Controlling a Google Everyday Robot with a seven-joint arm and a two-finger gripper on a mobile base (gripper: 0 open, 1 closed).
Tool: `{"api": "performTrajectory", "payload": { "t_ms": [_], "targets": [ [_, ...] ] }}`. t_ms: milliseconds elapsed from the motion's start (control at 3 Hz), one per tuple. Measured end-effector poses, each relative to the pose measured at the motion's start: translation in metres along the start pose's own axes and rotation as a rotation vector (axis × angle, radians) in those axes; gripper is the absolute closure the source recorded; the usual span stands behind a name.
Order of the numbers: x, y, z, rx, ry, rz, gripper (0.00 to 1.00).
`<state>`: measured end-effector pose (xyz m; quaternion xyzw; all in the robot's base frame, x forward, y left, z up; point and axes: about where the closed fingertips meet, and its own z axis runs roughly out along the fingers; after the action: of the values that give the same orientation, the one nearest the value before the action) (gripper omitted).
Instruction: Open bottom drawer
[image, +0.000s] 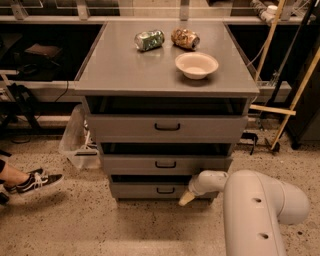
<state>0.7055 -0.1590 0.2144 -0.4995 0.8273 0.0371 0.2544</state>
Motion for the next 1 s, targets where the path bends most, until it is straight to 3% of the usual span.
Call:
{"api": "performTrajectory", "payload": {
  "t_ms": [333,1000],
  "targets": [
    [0.013,-0.004,0.023,-0.051,0.025,0.02,0.0],
    [0.026,0.004,0.034,-0.034,0.063,0.052,0.0]
  ]
}}
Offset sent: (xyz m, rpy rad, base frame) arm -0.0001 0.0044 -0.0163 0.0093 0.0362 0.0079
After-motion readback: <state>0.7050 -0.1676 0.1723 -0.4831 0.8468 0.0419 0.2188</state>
